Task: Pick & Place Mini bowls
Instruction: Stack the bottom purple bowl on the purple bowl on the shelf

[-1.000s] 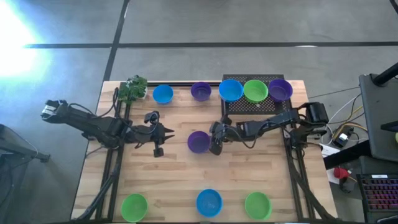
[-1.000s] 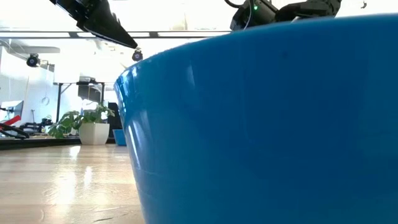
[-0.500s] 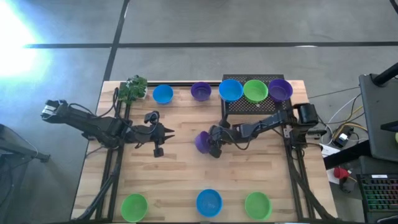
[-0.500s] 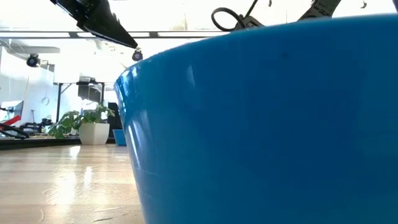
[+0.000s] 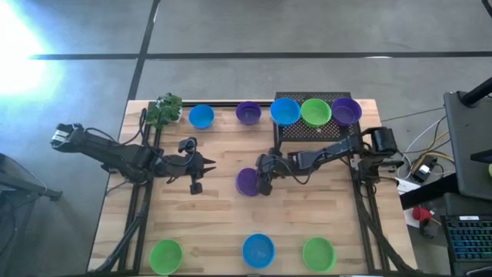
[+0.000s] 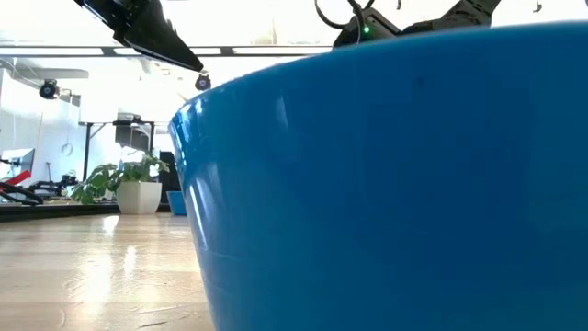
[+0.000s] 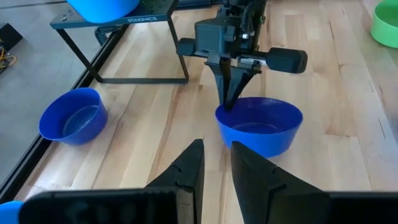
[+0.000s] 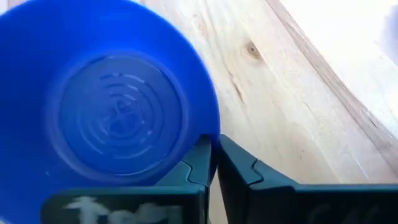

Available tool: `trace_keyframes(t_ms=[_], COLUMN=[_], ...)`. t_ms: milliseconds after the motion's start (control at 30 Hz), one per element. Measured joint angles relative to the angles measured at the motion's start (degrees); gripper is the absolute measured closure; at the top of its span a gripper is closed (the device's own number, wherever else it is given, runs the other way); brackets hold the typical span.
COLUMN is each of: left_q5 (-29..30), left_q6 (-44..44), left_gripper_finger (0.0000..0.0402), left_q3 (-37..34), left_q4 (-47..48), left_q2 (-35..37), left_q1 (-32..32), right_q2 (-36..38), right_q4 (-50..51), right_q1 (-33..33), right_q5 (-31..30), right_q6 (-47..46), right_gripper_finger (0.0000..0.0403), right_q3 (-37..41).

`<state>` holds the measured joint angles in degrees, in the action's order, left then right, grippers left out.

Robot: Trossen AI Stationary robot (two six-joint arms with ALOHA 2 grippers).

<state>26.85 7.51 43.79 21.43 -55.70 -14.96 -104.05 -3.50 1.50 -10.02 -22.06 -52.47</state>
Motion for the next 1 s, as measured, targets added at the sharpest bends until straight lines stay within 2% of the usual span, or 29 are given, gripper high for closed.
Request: trace_keyframes(t_ms=[367,1000], left_q5=[0.0,0.0], left_q6=[0.2,0.4], left_gripper_finger=[0.0328,0.0328], left_q3=[0.0,0.0], left_q4=[0.0,0.0], left_q2=[0.0,0.0], left_q1=[0.0,0.0], right_q2=[3.2,14.5], right_q4=[0.6,6.1], right_q1=[0.0,0.0], right_q5=[-0.4,-0.9], right_q6=[2.1,1.5], right_gripper_finger=[0.0395,0.0395], right_q3=[0.2,0.2])
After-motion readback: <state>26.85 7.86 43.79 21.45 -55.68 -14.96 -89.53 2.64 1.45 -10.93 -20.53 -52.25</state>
